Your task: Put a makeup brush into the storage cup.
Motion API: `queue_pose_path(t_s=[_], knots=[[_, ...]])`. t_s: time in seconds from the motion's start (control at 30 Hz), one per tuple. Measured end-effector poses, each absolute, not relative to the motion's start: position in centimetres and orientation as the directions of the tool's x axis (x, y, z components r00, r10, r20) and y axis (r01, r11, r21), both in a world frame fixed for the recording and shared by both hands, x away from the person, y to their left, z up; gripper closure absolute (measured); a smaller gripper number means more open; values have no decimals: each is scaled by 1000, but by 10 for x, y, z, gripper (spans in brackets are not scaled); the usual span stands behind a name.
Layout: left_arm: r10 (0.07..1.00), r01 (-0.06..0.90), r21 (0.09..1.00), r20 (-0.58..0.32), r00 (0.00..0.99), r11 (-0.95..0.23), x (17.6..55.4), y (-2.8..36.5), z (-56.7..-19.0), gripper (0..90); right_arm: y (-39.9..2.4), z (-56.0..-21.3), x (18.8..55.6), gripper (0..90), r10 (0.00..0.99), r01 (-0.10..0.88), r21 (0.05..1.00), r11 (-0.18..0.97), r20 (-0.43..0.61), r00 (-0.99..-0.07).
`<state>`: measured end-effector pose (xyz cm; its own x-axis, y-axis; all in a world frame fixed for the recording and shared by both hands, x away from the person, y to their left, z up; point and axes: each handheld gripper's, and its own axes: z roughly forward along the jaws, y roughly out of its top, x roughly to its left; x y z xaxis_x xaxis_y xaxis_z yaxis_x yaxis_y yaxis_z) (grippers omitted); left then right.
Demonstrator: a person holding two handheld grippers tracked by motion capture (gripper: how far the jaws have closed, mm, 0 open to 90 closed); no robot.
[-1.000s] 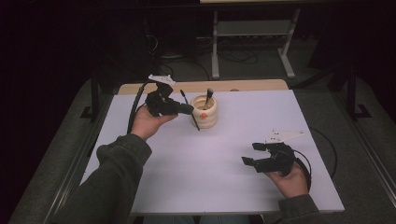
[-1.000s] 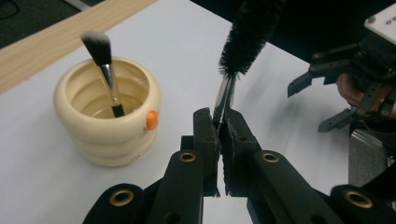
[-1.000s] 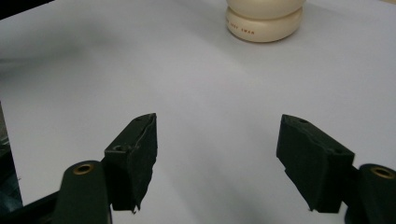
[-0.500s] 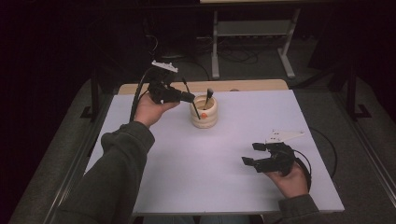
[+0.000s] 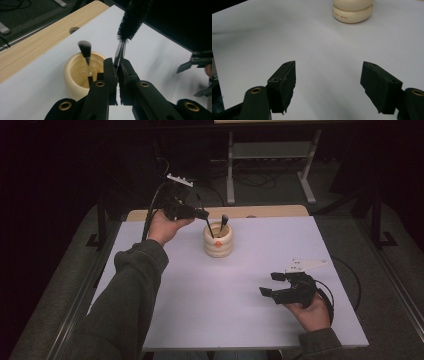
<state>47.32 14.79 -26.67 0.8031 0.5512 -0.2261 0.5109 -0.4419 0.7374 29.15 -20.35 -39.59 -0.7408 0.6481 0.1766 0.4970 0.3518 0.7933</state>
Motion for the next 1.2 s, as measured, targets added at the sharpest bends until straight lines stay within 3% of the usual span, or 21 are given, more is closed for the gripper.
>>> queue_pose_path(t_s=[1.2], knots=[[619, 548, 714, -204, 759, -436, 510, 134, -270, 856, -205, -396, 293, 260, 648, 498, 796, 344, 183, -739]])
